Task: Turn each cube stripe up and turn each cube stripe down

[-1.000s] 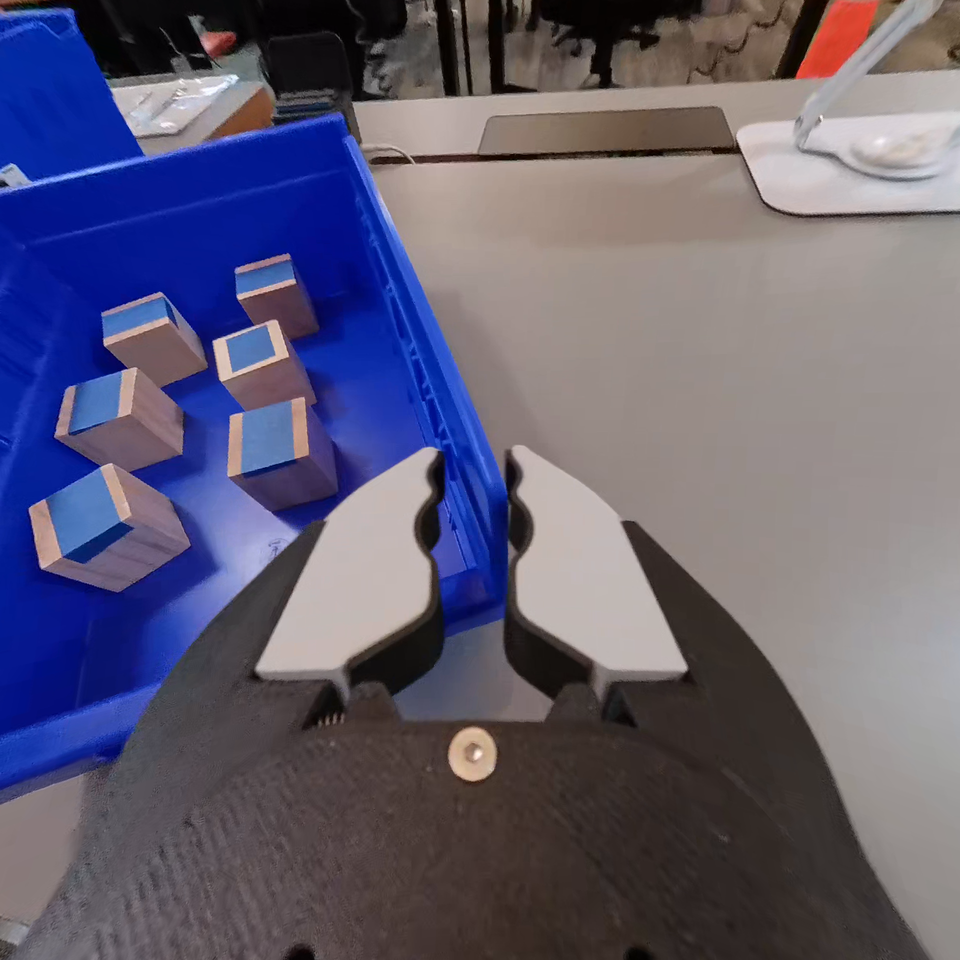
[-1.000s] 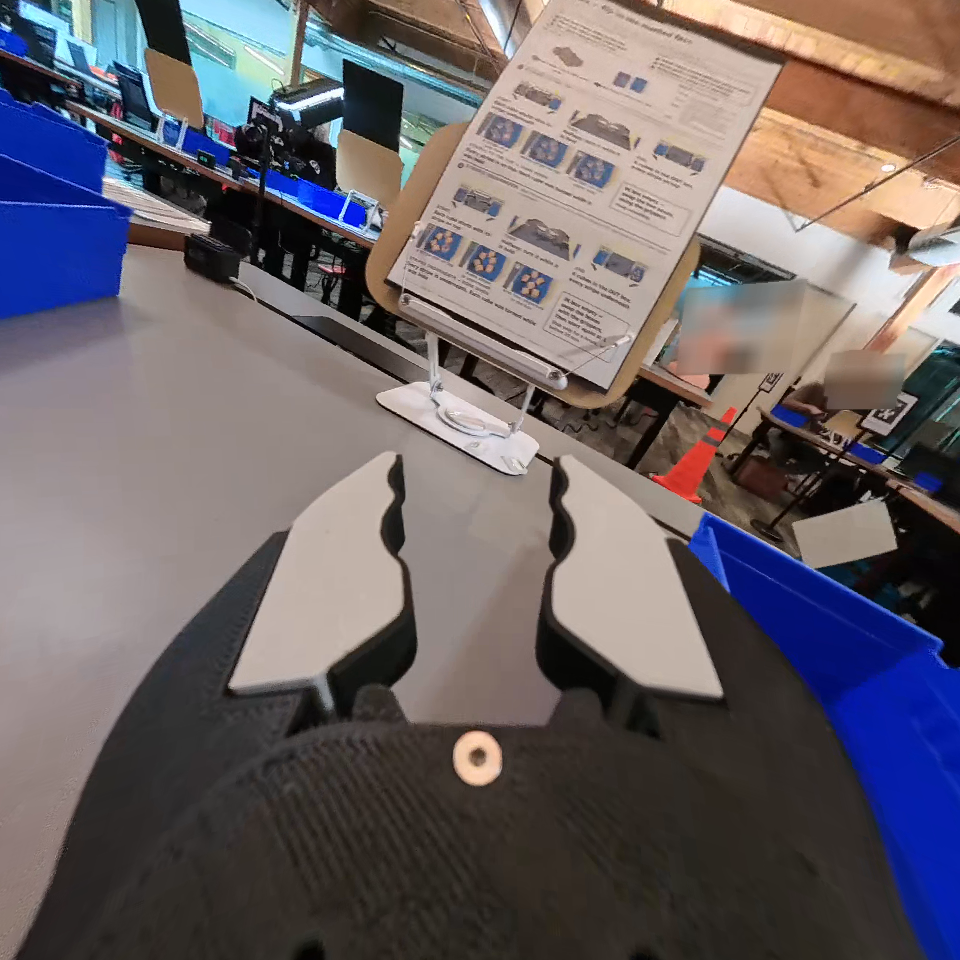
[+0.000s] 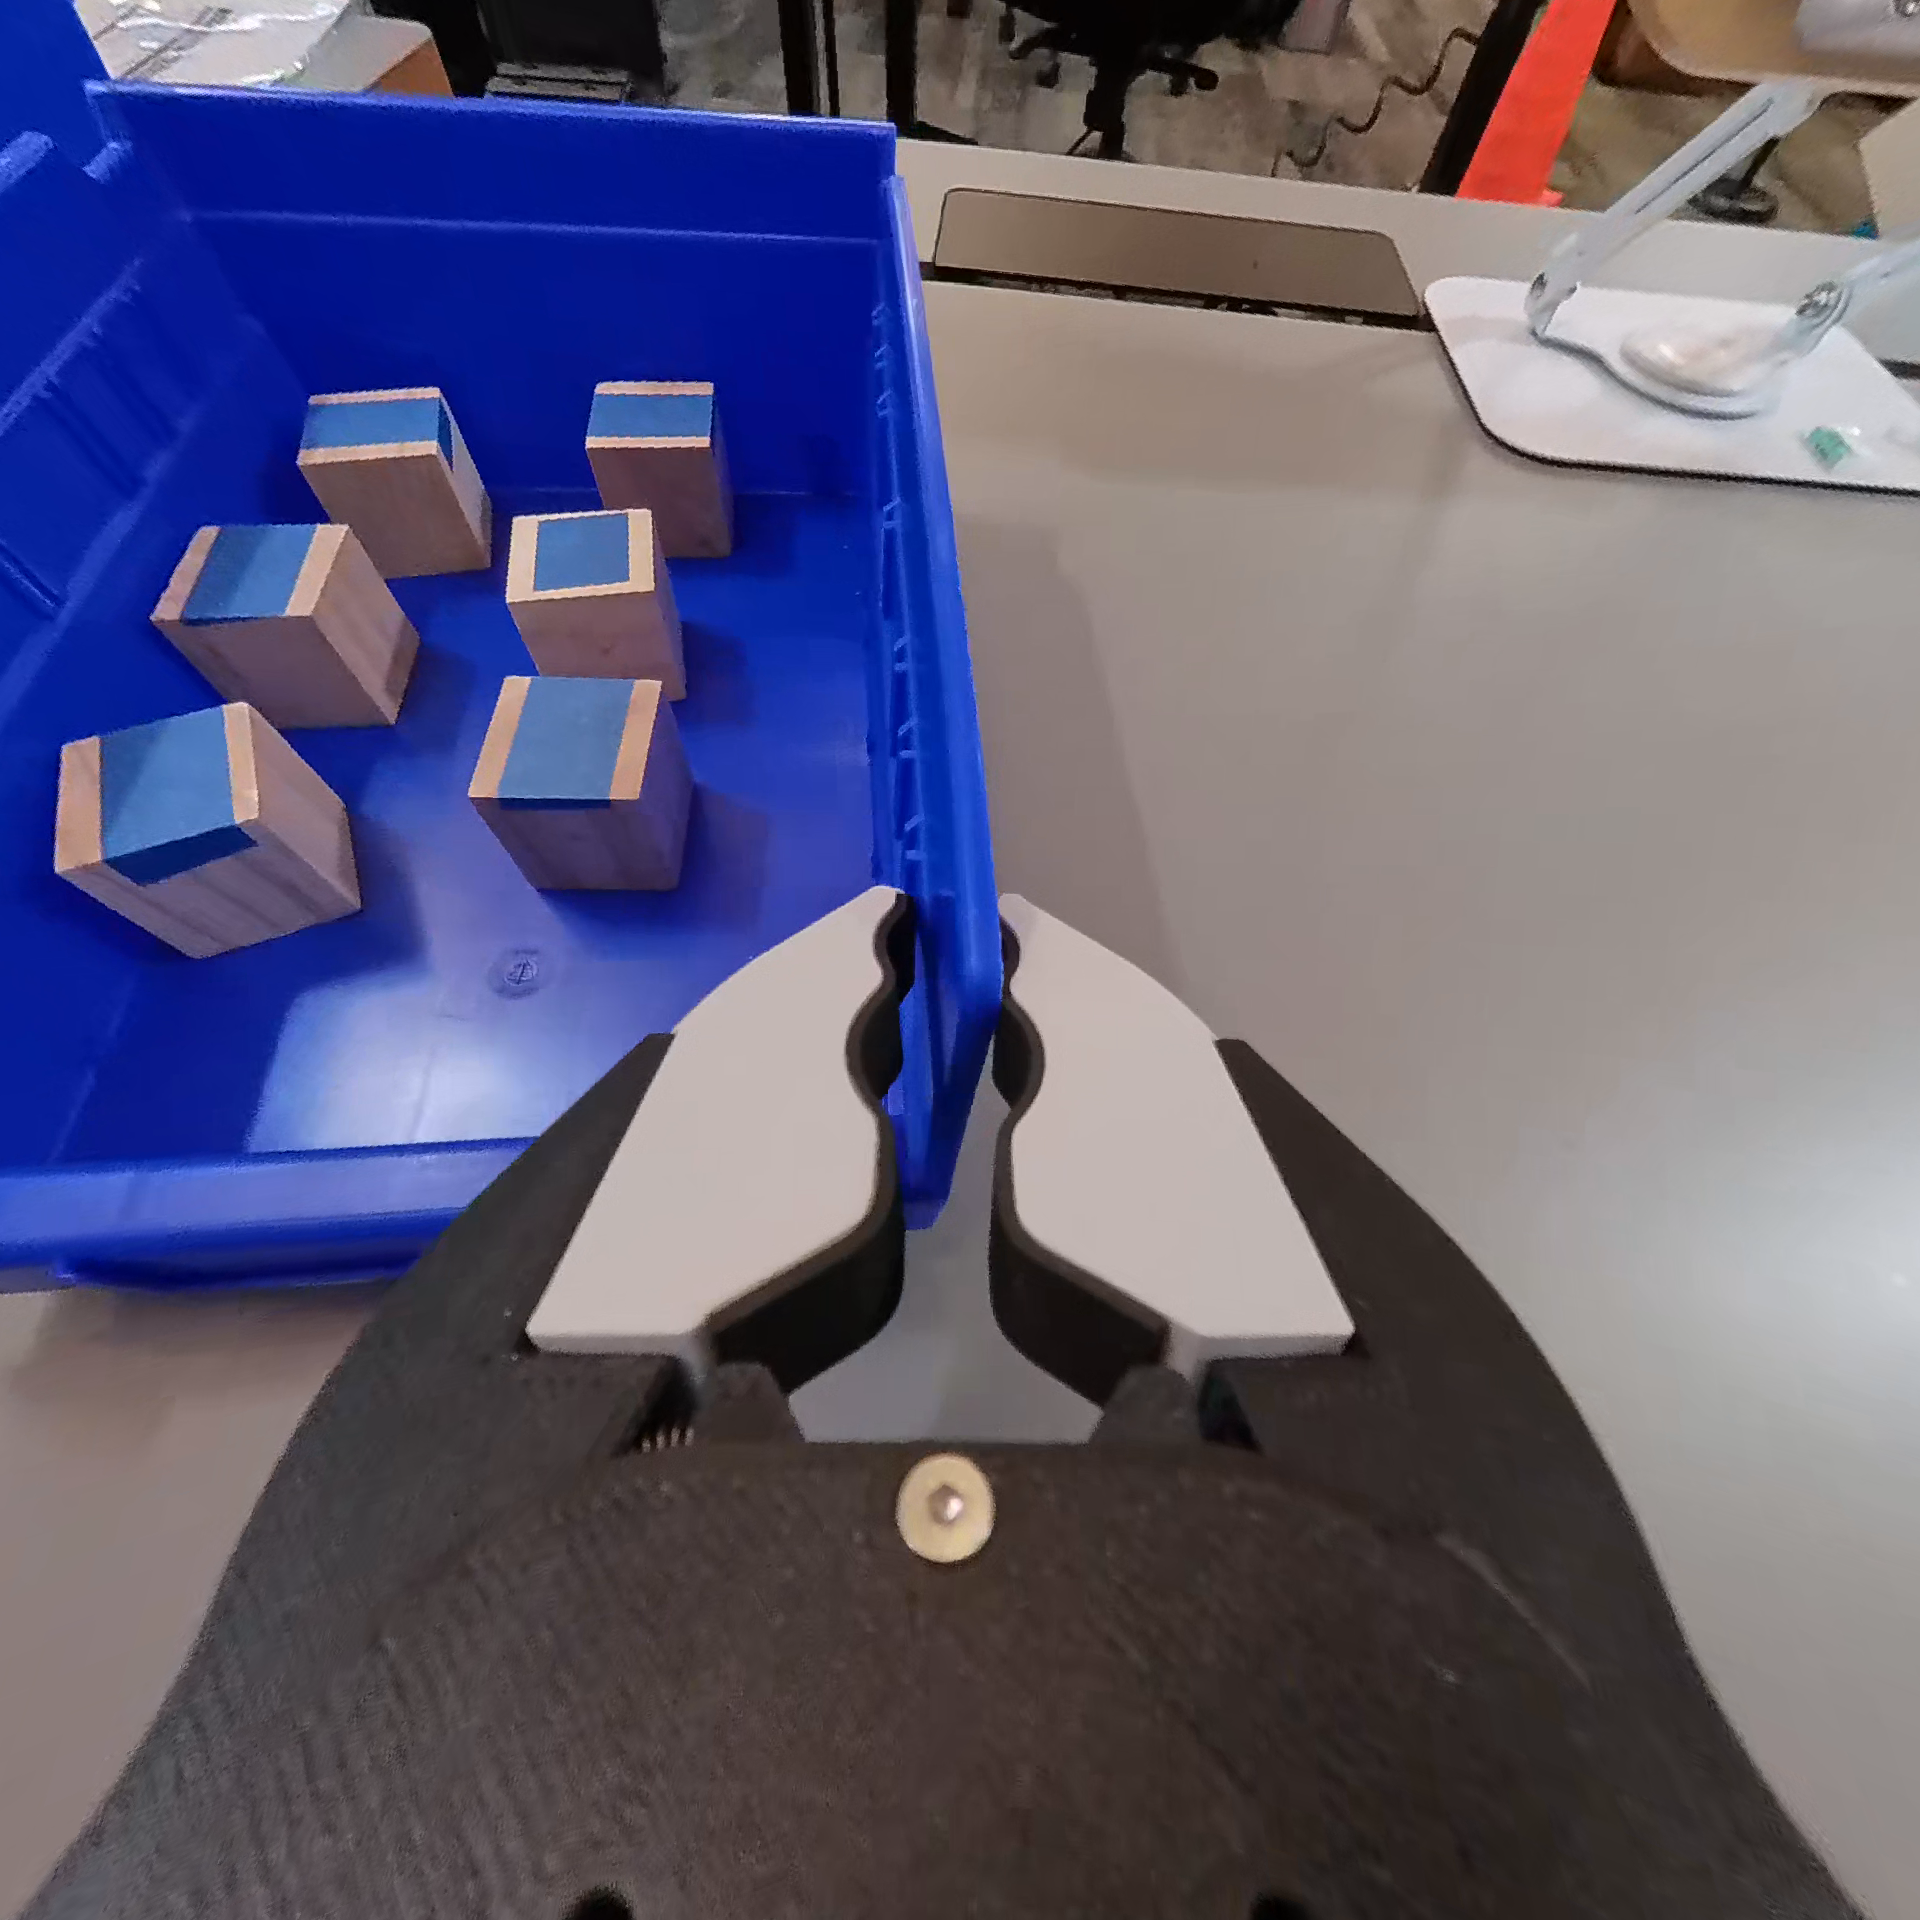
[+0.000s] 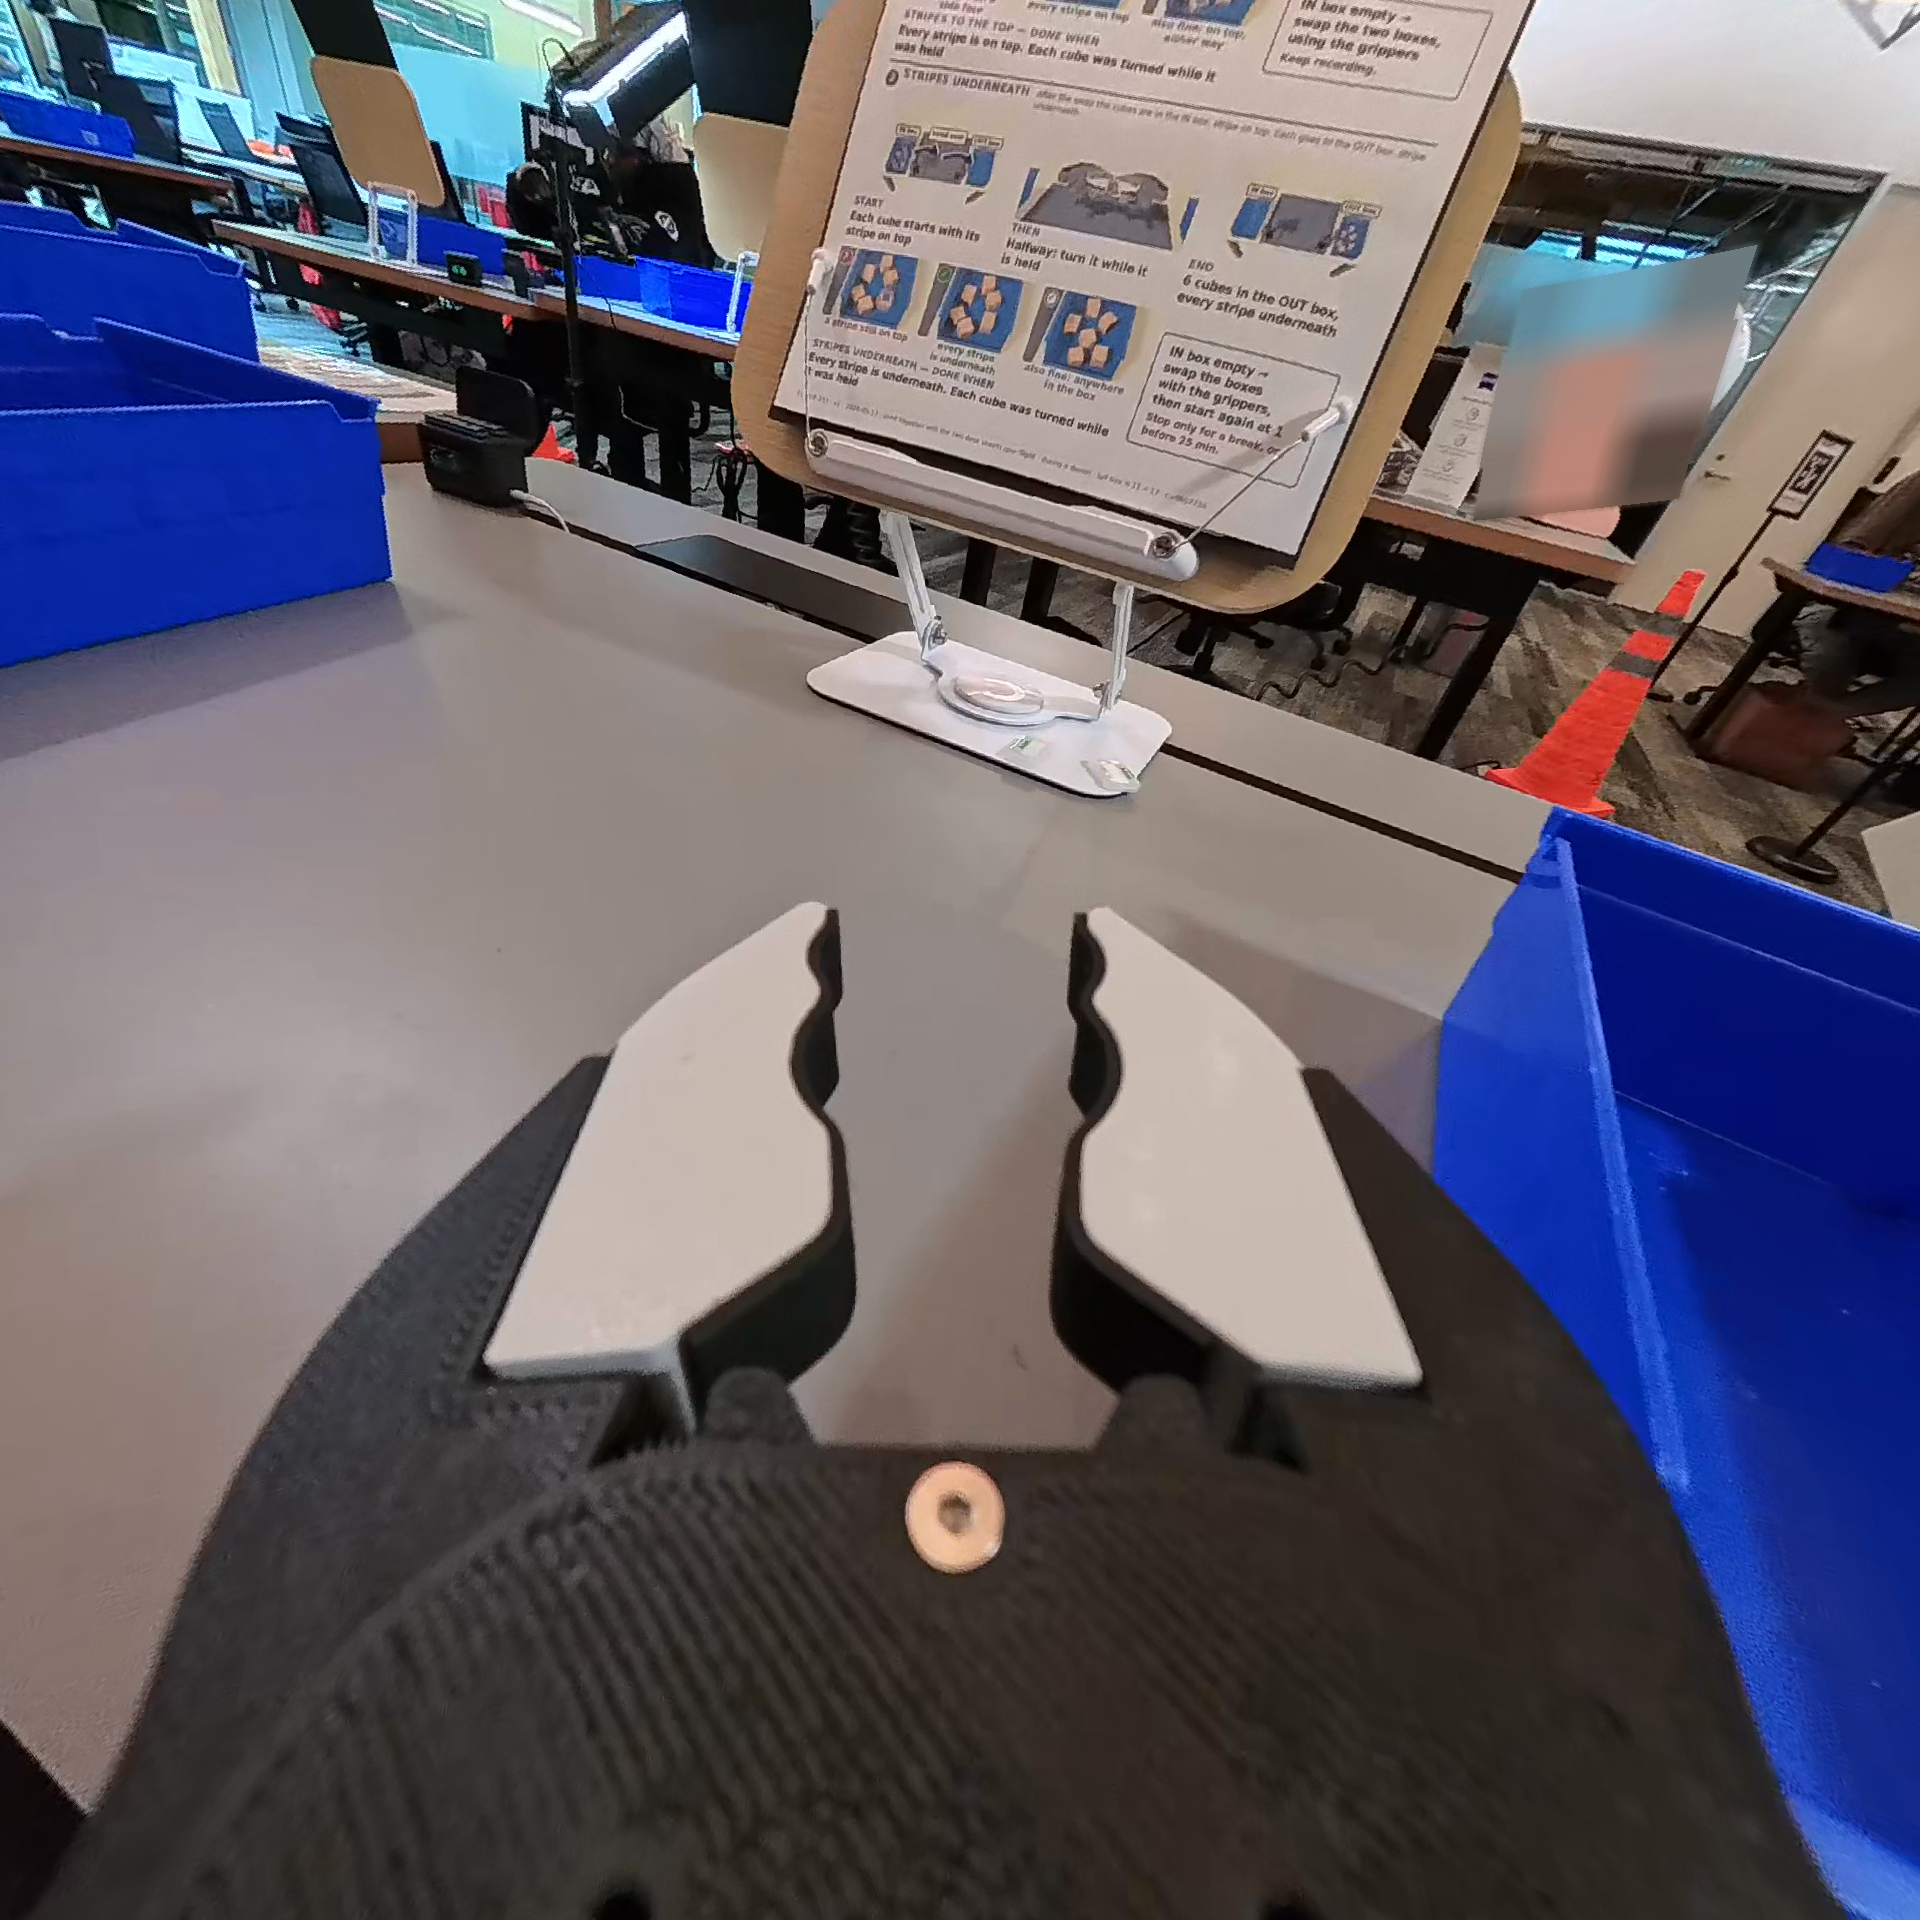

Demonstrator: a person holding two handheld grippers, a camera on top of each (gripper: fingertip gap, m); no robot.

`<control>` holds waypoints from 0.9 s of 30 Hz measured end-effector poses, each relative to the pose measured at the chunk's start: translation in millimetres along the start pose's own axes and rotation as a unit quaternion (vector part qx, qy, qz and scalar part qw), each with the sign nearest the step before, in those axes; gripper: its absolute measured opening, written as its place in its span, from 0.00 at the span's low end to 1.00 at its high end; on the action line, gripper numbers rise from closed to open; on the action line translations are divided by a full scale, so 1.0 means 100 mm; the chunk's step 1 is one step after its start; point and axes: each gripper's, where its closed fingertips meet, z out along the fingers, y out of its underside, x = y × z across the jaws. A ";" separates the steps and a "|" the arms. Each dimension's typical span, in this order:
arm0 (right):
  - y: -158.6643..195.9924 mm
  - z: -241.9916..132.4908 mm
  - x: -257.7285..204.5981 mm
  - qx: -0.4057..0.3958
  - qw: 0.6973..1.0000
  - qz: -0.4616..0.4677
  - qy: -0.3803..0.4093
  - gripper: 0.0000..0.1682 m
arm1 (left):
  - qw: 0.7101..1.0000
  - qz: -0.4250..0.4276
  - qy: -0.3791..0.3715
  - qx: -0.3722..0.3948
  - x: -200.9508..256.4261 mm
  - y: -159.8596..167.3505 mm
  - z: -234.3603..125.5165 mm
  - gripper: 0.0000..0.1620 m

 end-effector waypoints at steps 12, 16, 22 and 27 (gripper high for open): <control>0.04 -0.05 0.03 0.002 0.997 0.079 -0.006 0.24 | 0.979 -0.164 0.028 0.116 -0.48 -0.82 -0.52 0.19; 0.10 0.01 -0.10 -0.006 0.993 0.119 -0.024 0.24 | 0.984 -0.167 0.025 0.060 -0.77 -0.93 -0.10 0.40; 0.07 0.22 -0.46 -0.004 0.983 0.161 -0.083 0.22 | 0.988 -0.025 -0.073 -0.137 -0.93 -0.21 0.47 0.24; 0.17 0.42 -0.58 -0.033 0.983 0.139 -0.116 0.22 | 0.981 0.039 -0.086 -0.172 -0.91 -0.23 0.60 0.21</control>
